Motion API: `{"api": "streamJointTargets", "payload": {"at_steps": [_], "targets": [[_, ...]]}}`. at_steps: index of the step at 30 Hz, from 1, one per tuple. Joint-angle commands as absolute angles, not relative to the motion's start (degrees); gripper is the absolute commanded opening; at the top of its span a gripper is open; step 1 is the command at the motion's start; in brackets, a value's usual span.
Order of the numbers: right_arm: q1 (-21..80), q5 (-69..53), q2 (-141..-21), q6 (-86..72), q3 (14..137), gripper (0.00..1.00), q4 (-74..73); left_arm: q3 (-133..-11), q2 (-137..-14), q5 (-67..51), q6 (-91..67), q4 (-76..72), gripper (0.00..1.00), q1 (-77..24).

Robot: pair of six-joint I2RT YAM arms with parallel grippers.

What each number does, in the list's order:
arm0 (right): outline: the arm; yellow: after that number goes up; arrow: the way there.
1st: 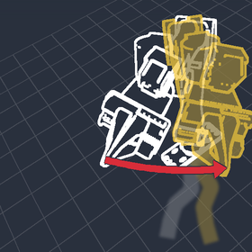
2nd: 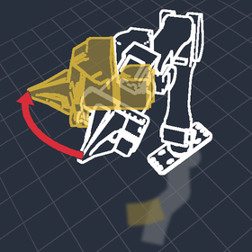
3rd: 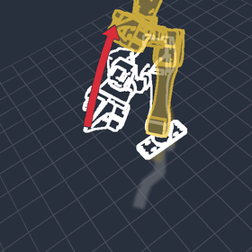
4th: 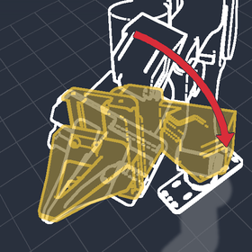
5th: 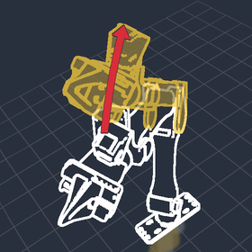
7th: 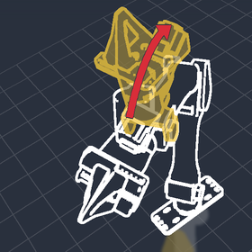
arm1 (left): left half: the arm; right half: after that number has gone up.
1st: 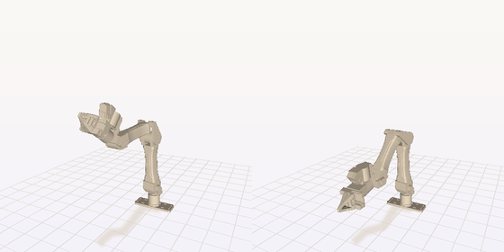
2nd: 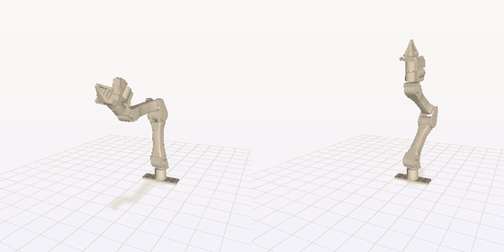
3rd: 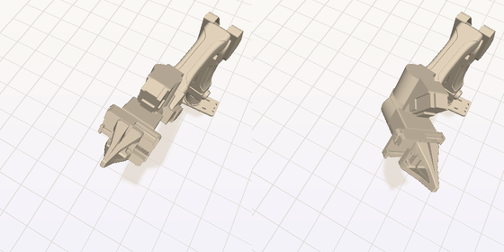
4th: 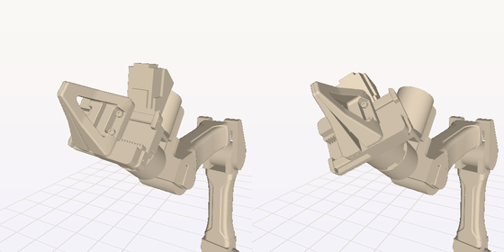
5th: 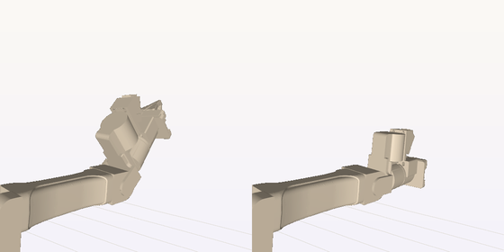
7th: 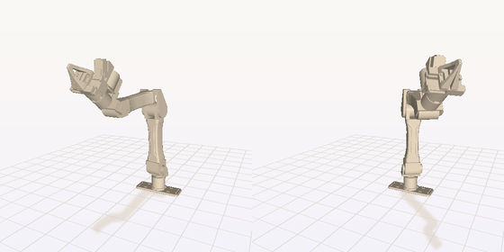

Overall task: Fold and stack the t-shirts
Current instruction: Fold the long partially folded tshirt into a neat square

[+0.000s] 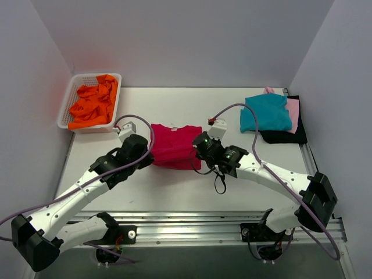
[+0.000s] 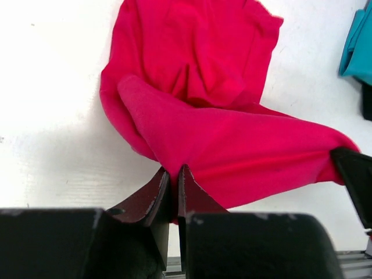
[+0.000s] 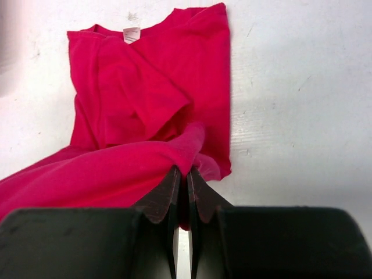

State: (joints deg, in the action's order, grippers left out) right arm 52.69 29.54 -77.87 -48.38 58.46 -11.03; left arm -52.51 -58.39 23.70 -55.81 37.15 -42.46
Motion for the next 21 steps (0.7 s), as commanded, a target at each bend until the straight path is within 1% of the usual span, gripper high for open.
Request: {"api": "streamJointTargets", "payload": {"at_steps": [1, 6, 10, 13, 14, 16, 17, 18, 19, 20, 21], "targets": [[49.23, 31.3, -80.32, -44.74, 61.78, 0.0, -10.64, -57.03, -60.37, 21.11, -50.72, 35.34, 0.02, -38.33], [45.36, 28.92, -84.89, -42.81, 64.77, 0.0, -9.41, -59.23, -65.91, 14.42, -47.73, 31.91, 0.02, -30.52], [42.63, 28.13, -89.37, -41.67, 68.37, 0.0, -8.88, -61.26, -71.35, 10.47, -45.71, 29.1, 0.02, -26.46], [38.07, 25.06, -95.26, -41.49, 71.71, 0.0, -7.48, -64.41, -78.46, 5.81, -43.96, 25.24, 0.02, -22.78], [36.49, 22.35, -99.36, -41.75, 74.16, 0.0, -7.21, -67.64, -83.88, 4.58, -43.34, 23.48, 0.02, -21.72], [32.01, 19.87, -104.56, -41.31, 78.02, 0.0, -5.71, -72.4, -90.67, 0.28, -40.71, 21.81, 0.09, -18.65], [30.51, 19.17, -111.12, -41.22, 81.09, 0.13, -6.06, -75.64, -98.88, -2.35, -39.74, 20.06, 0.13, -17.41], [28.15, 17.77, -114.84, -40.61, 89.65, 0.37, -7.98, -83.68, -103.05, -3.42, -39.47, 20.74, 0.49, -16.36], [27.17, 18.71, -119.14, -40.26, 96.09, 0.96, -11.48, -88.81, -107.71, -6.3, -38.68, 21.96, 0.74, -15.3], [26.38, 20.29, -127.71, -40.17, 103.46, 1.0, -16.04, -94.34, -116.28, -8.07, -38.41, 25.45, 0.85, -13.12], [25.76, 21.96, -131.27, -39.3, 117.46, 1.0, -22.09, -104.92, -119.76, -8.43, -38.93, 28.27, 0.89, -12.31]]}}
